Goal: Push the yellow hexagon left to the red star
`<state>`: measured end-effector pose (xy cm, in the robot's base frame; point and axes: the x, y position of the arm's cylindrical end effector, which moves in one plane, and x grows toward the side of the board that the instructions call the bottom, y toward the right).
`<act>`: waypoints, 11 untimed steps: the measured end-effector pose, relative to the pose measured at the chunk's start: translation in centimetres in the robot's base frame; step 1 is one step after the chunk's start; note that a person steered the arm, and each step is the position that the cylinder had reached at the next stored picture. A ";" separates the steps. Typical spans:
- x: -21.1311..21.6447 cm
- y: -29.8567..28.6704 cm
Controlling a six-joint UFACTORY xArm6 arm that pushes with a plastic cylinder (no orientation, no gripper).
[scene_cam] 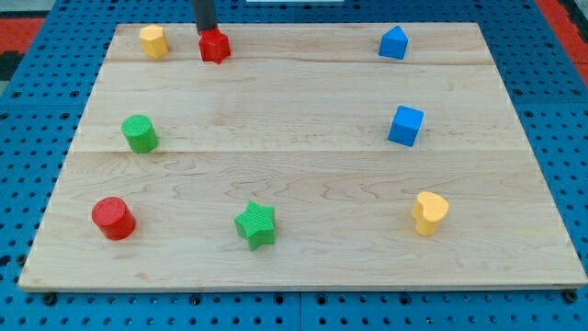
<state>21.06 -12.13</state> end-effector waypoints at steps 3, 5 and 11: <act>-1.8 -1.5; -1.7 -12.4; 8.1 -4.0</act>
<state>29.16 -16.11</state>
